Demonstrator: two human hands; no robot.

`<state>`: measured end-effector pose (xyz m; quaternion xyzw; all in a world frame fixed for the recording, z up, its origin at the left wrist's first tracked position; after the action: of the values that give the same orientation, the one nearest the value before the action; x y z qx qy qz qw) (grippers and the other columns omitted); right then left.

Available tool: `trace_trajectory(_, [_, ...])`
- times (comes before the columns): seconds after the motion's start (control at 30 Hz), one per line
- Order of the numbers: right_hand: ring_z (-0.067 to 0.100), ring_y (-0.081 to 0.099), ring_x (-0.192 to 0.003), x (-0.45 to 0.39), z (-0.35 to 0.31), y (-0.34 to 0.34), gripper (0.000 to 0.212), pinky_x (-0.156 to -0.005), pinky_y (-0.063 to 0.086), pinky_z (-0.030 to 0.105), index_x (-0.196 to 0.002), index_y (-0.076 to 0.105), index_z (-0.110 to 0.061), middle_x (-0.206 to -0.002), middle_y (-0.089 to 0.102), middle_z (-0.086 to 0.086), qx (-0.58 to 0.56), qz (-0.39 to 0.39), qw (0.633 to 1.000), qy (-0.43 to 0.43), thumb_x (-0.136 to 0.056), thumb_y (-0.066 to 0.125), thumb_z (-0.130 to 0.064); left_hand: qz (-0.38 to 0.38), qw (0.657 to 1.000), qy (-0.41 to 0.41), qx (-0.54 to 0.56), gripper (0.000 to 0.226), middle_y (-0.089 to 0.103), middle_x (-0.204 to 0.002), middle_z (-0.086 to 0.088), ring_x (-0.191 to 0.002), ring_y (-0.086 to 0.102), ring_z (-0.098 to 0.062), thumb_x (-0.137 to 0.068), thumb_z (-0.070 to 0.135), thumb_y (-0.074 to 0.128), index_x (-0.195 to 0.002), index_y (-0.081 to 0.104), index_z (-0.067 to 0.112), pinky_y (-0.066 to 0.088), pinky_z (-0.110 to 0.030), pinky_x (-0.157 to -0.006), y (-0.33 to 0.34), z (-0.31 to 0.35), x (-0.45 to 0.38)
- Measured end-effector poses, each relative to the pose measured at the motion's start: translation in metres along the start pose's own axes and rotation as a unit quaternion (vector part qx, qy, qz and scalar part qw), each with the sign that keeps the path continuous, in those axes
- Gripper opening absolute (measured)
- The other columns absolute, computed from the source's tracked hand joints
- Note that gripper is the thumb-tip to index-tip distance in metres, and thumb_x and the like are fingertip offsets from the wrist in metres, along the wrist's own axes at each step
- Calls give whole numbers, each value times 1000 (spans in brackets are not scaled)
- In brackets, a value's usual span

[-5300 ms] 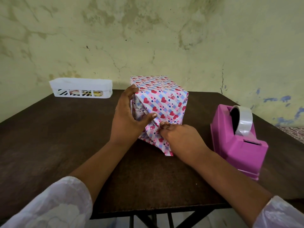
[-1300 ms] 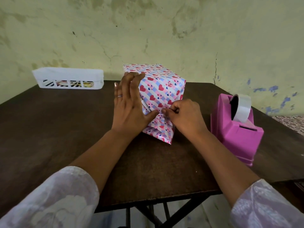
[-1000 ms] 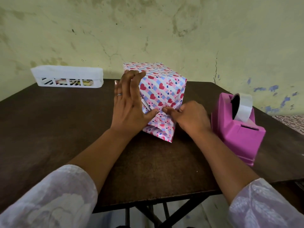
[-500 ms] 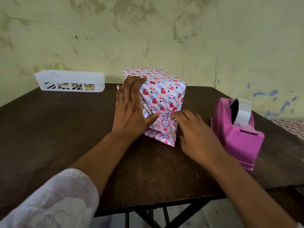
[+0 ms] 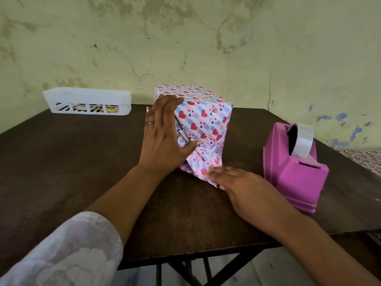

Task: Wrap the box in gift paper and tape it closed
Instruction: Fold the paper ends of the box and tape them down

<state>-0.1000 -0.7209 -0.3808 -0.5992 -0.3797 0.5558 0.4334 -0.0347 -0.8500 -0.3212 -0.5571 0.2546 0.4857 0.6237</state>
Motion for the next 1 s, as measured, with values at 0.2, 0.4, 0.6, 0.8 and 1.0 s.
trace_trajectory(0.2, [17,48,-98,81,20,-115,21,-86,36,28,-105,62,-9,-102,61,8,9,379,917,123,-86,54,-12,-9,1000,2,24,73,34,-144,-12,-135,25,-21,-77,53,54,-135,23,22,22,-39,-112,-2,-3,0])
trace_trajectory(0.4, [31,60,-98,120,131,-70,61,-86,50,50,-92,61,-18,-102,63,11,-183,264,813,486,-79,37,-72,-18,999,-6,30,74,33,-145,-11,-136,28,-24,-78,50,55,-137,26,17,29,-51,-111,-3,-2,2])
trace_trajectory(0.6, [22,61,-80,113,131,-42,14,-69,51,34,-73,59,-26,-90,62,4,-490,372,623,482,-84,67,-32,-22,999,-17,40,77,32,-144,-12,-134,32,-28,-74,40,64,-136,27,16,32,-54,-108,-4,-1,4])
trace_trajectory(0.8, [28,50,-104,121,113,-69,4,-86,47,33,-79,70,-33,-101,53,6,-390,582,617,357,-82,68,-30,-15,999,-18,47,75,35,-141,-15,-131,35,-31,-72,37,65,-133,25,20,32,-50,-108,-6,2,3])
trace_trajectory(1.0, [24,50,-99,124,107,-70,12,-84,47,36,-68,72,-34,-90,49,-4,-420,591,616,308,-75,65,-41,-21,1000,-9,6,63,30,-145,-13,-133,31,-31,-75,35,62,-131,38,19,38,-56,-102,-4,5,1])
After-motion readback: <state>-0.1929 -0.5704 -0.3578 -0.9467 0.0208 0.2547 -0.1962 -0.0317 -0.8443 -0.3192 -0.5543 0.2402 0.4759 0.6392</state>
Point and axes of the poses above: each hand's wrist, its own x-axis away from the middle knuckle, its own y-axis out of the palm, z = x × y, the point moved 10 cm from there along -x, towards the middle knuckle
